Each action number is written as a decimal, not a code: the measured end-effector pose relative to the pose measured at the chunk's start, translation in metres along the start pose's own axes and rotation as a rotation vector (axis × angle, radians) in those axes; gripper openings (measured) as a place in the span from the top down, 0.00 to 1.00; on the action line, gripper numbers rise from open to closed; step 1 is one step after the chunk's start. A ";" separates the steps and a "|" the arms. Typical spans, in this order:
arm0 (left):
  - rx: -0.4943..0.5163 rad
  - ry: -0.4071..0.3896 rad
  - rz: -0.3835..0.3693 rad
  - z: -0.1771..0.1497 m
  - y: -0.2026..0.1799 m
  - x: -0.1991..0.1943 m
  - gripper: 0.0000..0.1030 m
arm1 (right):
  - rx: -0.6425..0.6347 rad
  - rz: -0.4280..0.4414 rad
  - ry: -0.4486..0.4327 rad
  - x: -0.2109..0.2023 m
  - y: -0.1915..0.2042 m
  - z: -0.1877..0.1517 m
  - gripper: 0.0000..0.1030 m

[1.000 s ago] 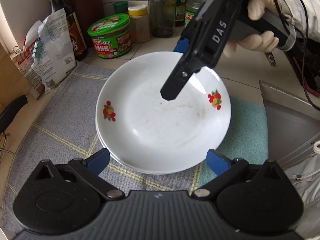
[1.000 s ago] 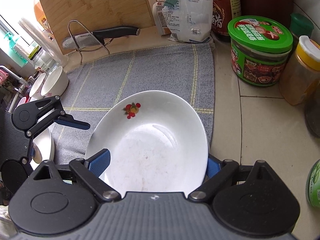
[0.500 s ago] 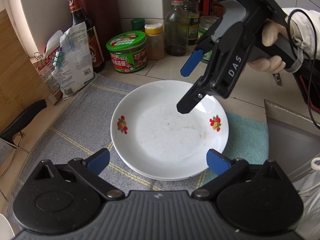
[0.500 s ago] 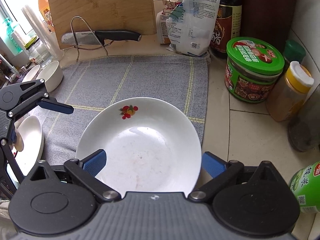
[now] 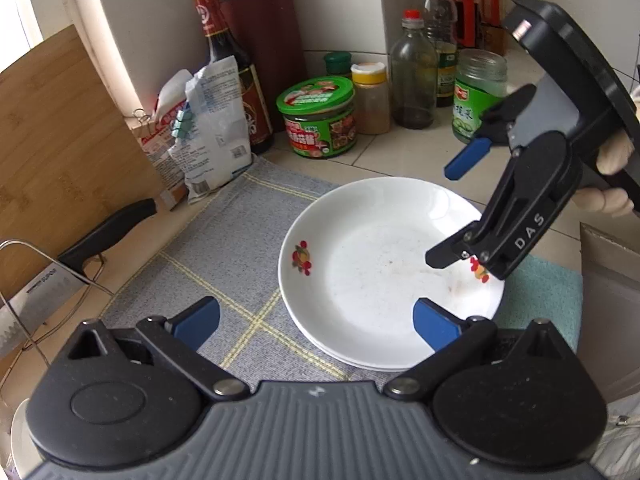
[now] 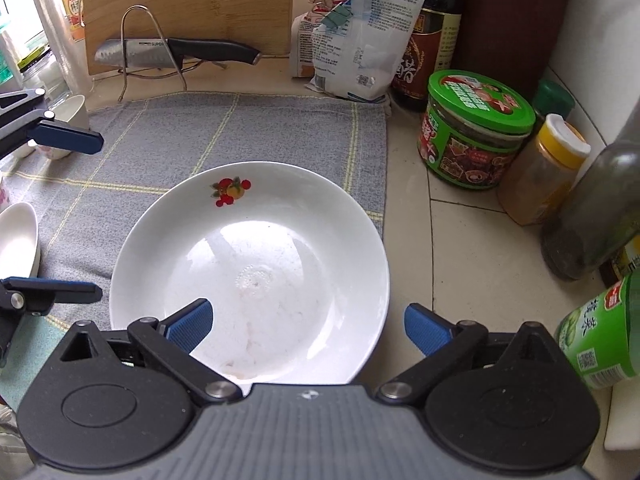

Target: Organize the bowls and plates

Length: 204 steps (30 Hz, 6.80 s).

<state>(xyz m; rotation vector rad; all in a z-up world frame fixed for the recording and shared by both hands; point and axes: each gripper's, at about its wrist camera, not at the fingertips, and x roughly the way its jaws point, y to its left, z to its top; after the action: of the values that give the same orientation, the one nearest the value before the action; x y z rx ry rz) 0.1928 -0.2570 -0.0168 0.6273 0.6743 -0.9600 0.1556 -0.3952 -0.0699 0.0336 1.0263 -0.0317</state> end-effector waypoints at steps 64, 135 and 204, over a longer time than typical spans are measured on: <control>-0.414 0.101 0.211 -0.204 0.026 -0.158 0.01 | -0.246 0.298 -0.199 -0.010 0.212 -0.033 0.00; -0.243 0.046 0.043 -0.238 0.034 -0.118 0.00 | -0.201 0.586 0.367 0.077 0.260 0.066 0.11; 0.013 0.021 -0.064 -0.112 0.000 -0.065 0.02 | -0.032 0.489 0.203 0.019 0.113 0.057 0.11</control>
<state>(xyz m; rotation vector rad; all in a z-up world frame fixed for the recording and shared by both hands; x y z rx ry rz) 0.1402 -0.1408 -0.0390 0.6310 0.7106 -1.0185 0.2185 -0.2844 -0.0552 0.2622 1.1977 0.4413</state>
